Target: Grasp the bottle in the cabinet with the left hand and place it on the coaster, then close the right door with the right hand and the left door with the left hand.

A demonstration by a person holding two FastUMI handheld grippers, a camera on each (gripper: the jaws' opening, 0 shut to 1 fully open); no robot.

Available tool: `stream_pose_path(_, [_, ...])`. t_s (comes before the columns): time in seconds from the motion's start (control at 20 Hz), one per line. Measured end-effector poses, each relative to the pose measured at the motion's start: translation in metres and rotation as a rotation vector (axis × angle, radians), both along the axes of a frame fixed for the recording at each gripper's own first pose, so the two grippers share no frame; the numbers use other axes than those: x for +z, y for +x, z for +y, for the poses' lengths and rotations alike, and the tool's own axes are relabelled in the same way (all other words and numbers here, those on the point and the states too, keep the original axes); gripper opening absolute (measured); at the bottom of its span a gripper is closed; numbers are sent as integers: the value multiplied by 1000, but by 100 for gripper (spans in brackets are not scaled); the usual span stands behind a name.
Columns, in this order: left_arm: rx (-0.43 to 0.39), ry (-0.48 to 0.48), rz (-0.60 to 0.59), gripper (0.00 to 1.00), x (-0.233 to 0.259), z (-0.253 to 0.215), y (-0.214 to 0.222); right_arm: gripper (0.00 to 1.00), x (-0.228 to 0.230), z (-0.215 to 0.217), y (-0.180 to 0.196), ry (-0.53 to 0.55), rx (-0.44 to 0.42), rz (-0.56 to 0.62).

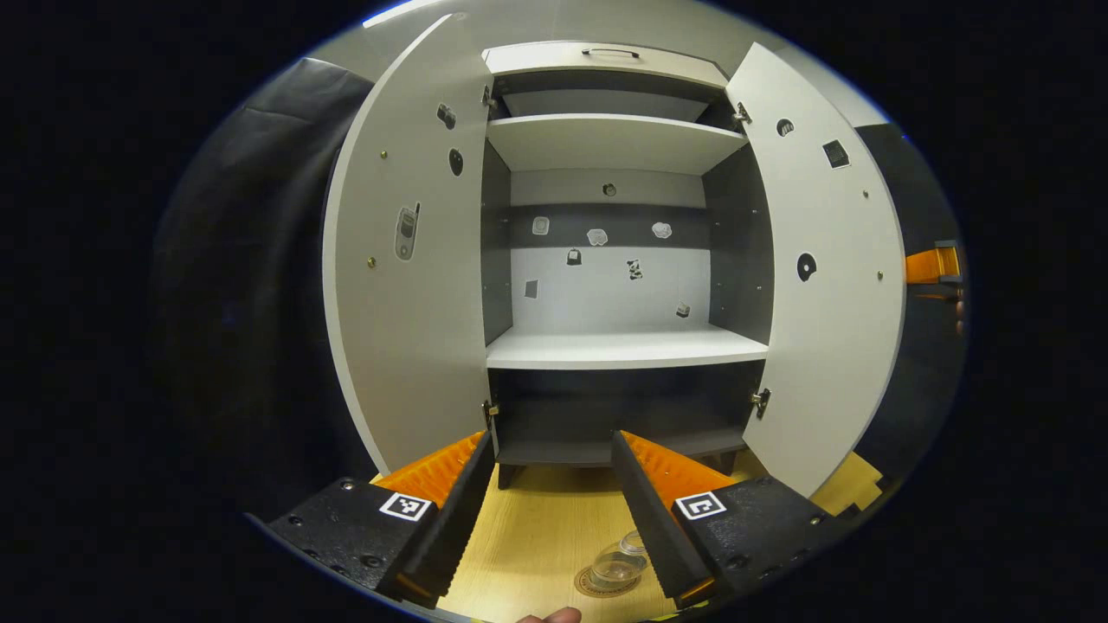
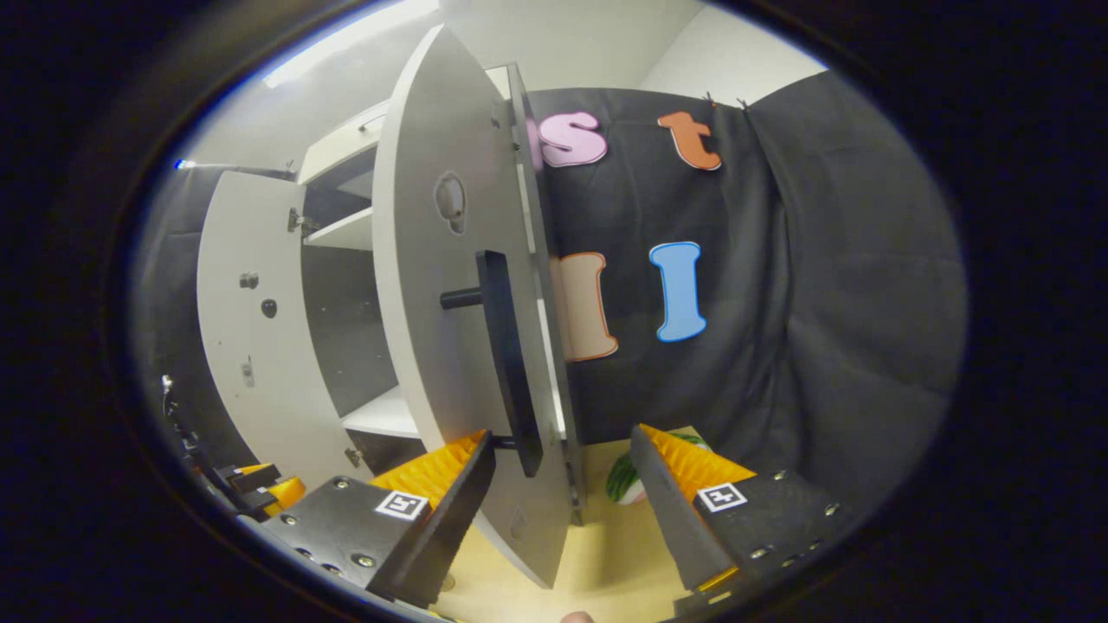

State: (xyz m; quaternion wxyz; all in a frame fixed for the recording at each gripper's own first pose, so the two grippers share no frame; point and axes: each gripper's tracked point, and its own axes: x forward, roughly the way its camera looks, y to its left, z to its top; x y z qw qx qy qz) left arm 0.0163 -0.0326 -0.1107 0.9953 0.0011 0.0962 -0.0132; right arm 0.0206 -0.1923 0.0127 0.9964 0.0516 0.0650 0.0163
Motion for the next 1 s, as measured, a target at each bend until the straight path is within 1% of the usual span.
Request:
stream_pose_path(0.15, [4, 4, 7, 87, -2, 4, 0, 97, -3, 16, 5, 17, 37, 3])
stream_pose_path(0.45, [27, -6, 12, 88, -4, 16, 1, 98, -4, 46, 17, 14, 95, 0])
stream_pose_path(0.75, [44, -22, 5, 87, 3, 27, -1, 98, -5, 67, 25, -6, 128, -15])
stream_pose_path(1.0, [59, -20, -18, 87, 15, 40, -6, 98, -6, 96, 42, -12, 155, -29])
